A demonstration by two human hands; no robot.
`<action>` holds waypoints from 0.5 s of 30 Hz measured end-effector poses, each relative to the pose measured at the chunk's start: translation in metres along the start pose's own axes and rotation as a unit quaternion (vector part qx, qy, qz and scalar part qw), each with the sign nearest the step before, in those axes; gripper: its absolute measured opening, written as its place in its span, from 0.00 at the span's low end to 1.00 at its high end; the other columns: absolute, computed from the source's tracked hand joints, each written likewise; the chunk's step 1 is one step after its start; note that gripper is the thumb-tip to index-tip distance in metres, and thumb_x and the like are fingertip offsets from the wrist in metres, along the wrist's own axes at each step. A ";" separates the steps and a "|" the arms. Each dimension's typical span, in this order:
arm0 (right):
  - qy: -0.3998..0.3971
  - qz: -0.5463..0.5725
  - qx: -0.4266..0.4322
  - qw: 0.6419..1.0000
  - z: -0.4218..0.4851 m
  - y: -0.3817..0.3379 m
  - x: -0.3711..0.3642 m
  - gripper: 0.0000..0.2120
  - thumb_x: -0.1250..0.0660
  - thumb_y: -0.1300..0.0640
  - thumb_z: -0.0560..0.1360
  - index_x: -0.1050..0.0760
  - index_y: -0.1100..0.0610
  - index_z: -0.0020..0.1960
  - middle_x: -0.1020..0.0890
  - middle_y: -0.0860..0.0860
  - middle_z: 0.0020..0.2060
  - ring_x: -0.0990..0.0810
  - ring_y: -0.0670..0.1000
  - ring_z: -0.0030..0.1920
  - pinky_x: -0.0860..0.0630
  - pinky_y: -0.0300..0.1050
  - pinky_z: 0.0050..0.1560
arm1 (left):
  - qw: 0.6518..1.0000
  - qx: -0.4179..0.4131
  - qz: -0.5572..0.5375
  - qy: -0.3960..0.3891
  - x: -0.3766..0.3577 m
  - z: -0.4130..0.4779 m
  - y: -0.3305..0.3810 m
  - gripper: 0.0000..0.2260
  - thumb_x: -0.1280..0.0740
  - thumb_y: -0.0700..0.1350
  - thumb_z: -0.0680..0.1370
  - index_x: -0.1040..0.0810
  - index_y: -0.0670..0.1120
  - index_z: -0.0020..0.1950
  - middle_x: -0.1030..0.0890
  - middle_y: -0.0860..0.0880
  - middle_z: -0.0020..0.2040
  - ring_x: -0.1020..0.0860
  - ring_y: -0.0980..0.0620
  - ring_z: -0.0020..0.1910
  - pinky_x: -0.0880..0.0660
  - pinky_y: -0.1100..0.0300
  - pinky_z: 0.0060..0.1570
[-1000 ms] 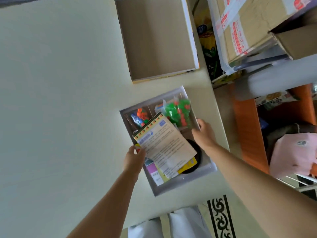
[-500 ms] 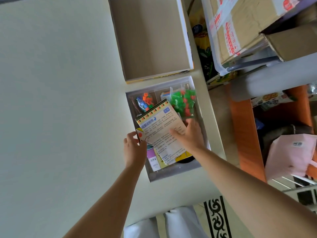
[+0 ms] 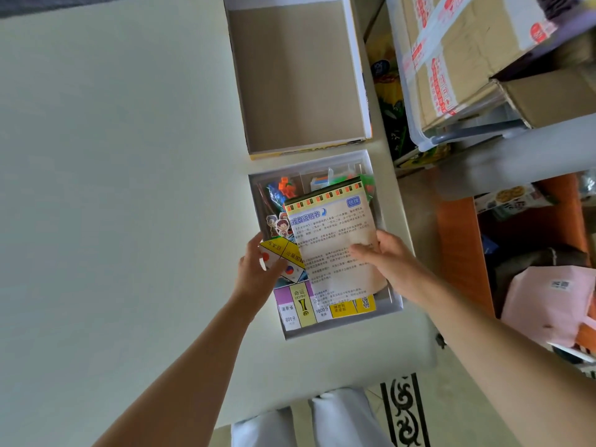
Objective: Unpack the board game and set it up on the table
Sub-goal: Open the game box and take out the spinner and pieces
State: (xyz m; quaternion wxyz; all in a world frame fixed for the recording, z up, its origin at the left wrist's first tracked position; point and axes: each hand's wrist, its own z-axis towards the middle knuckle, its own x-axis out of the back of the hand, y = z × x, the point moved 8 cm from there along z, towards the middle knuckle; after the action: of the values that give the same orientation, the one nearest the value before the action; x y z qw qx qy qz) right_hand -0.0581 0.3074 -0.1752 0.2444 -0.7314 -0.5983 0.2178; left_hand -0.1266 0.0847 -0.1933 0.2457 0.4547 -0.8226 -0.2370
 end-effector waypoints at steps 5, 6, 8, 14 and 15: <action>-0.013 0.020 -0.001 1.000 -0.003 -0.013 -0.020 0.15 0.30 0.57 0.73 0.25 0.56 0.59 0.16 0.51 0.51 0.17 0.53 0.52 0.23 0.52 0.55 | 0.979 0.070 -0.169 -0.090 0.022 -0.016 -0.009 0.10 0.32 0.39 0.76 0.24 0.38 0.57 0.16 0.41 0.51 0.17 0.42 0.51 0.20 0.46 0.51; 0.004 0.004 -0.004 1.000 -0.001 -0.015 -0.026 0.12 0.32 0.58 0.75 0.24 0.56 0.58 0.16 0.52 0.51 0.17 0.53 0.52 0.22 0.51 0.54 | 0.975 0.079 -0.196 -0.071 0.032 -0.019 -0.014 0.06 0.33 0.38 0.76 0.23 0.38 0.53 0.16 0.41 0.49 0.17 0.42 0.48 0.21 0.45 0.51; 0.060 -0.018 -0.007 0.998 0.007 -0.019 -0.045 0.08 0.36 0.60 0.77 0.24 0.58 0.56 0.16 0.54 0.49 0.18 0.54 0.50 0.21 0.47 0.47 | 0.956 0.094 -0.277 0.021 0.065 -0.021 -0.031 0.02 0.35 0.37 0.77 0.23 0.39 0.48 0.15 0.42 0.44 0.17 0.43 0.43 0.19 0.48 0.43; 0.151 -0.041 0.025 0.987 0.049 -0.071 -0.115 0.06 0.41 0.60 0.76 0.28 0.52 0.42 0.20 0.51 0.39 0.21 0.53 0.42 0.25 0.43 0.35 | 0.870 -0.002 -0.449 0.201 0.186 -0.014 -0.062 0.16 0.40 0.33 0.71 0.23 0.44 0.55 0.17 0.46 0.50 0.19 0.45 0.50 0.20 0.49 0.49; 0.145 -0.052 0.040 0.987 0.060 -0.081 -0.128 0.06 0.41 0.59 0.75 0.26 0.52 0.45 0.19 0.51 0.43 0.20 0.53 0.45 0.21 0.47 0.40 | 0.856 -0.002 -0.468 0.218 0.199 -0.013 -0.068 0.17 0.41 0.33 0.71 0.22 0.45 0.56 0.17 0.46 0.52 0.19 0.45 0.53 0.20 0.47 0.51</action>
State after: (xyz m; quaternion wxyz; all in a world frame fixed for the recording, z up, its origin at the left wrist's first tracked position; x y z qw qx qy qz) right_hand -0.1811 0.2009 -0.1686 0.3684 -0.7127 -0.5848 0.1201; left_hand -0.1686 -0.1217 -0.1873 0.2800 0.8256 -0.4376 -0.2203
